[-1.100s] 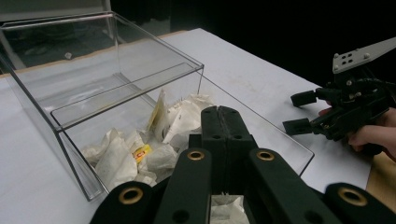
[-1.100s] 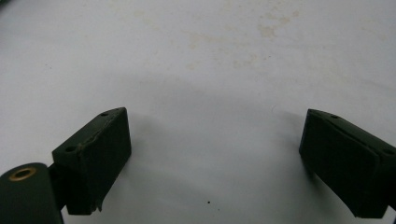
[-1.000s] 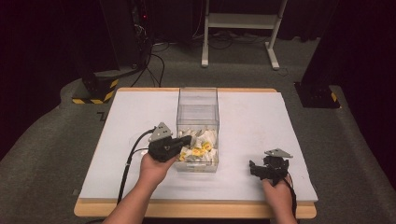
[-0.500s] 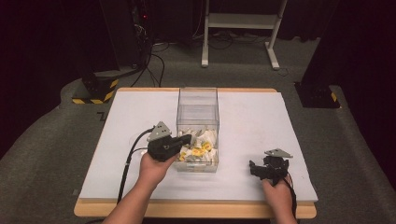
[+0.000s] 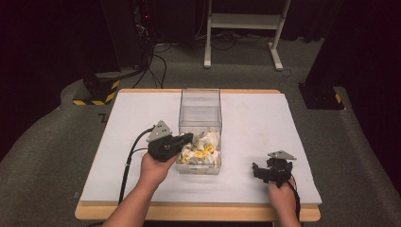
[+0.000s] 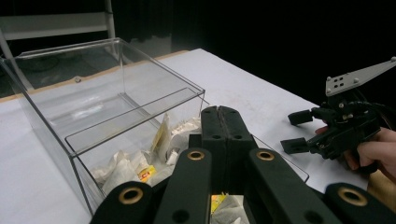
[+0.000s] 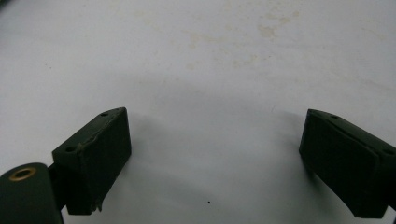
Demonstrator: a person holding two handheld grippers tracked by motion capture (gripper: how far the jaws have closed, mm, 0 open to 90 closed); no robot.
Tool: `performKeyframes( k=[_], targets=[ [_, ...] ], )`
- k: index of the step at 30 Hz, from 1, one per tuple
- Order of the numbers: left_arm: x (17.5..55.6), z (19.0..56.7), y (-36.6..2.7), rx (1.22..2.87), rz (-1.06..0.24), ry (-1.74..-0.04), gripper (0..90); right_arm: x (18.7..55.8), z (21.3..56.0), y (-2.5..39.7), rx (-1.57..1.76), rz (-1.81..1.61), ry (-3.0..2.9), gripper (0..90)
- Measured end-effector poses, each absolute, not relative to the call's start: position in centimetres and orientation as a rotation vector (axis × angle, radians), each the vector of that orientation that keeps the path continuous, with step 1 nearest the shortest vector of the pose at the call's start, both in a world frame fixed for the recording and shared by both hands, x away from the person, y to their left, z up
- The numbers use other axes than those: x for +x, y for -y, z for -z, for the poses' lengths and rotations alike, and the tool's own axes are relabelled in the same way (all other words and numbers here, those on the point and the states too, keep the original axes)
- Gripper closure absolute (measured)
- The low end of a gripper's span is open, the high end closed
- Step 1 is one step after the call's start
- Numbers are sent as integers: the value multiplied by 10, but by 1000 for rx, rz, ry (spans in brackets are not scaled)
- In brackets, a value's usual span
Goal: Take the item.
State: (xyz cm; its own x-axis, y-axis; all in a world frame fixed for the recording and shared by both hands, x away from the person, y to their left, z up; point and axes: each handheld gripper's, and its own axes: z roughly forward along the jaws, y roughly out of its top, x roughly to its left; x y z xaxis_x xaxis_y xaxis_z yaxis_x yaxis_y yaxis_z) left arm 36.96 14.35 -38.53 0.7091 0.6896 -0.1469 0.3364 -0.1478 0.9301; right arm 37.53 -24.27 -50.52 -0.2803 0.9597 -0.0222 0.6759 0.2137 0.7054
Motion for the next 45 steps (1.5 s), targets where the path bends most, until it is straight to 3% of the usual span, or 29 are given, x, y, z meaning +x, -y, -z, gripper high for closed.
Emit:
performKeyframes(
  k=[45],
  targets=[
    [373, 369, -191, 1688, -459, -895, 900, 375, 505, 242, 1511, -820, -2031, 90]
  ],
)
